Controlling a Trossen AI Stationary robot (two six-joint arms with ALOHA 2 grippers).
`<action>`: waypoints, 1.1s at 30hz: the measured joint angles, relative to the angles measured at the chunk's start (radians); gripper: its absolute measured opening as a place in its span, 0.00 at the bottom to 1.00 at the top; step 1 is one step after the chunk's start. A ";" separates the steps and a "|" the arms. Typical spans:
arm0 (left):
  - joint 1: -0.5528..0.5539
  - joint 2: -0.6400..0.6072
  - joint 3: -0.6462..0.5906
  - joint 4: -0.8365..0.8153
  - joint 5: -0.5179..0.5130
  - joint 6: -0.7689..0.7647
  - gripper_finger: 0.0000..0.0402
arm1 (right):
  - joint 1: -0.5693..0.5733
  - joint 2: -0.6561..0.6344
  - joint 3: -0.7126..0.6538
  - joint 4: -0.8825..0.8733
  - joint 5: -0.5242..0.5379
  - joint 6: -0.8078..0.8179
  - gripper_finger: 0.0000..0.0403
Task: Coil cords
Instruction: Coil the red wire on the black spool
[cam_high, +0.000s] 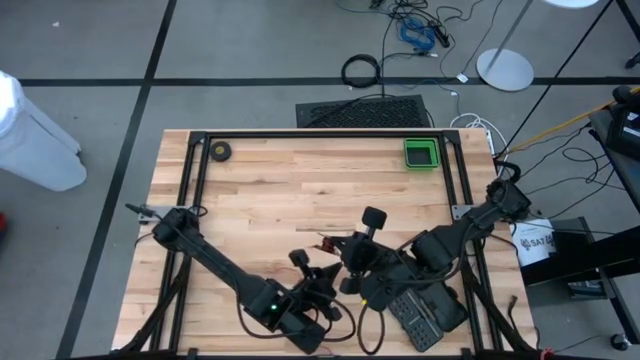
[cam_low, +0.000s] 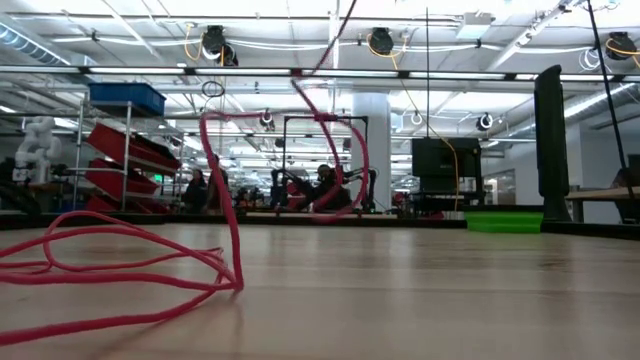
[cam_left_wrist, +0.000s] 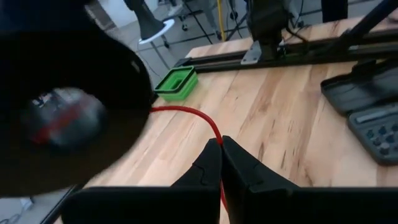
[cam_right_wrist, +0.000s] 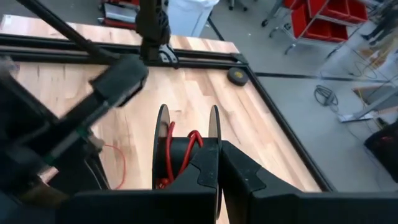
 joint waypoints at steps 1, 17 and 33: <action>-0.003 -0.005 0.004 0.000 -0.002 0.001 0.00 | 0.000 0.000 0.000 -0.001 -0.001 0.000 0.00; -0.108 -0.118 0.008 -0.002 0.010 0.104 0.00 | 0.002 0.000 0.000 -0.011 -0.179 -0.029 0.00; -0.164 -0.156 0.008 -0.063 -0.008 0.120 0.00 | 0.030 -0.011 0.000 -0.005 -0.349 -0.109 0.00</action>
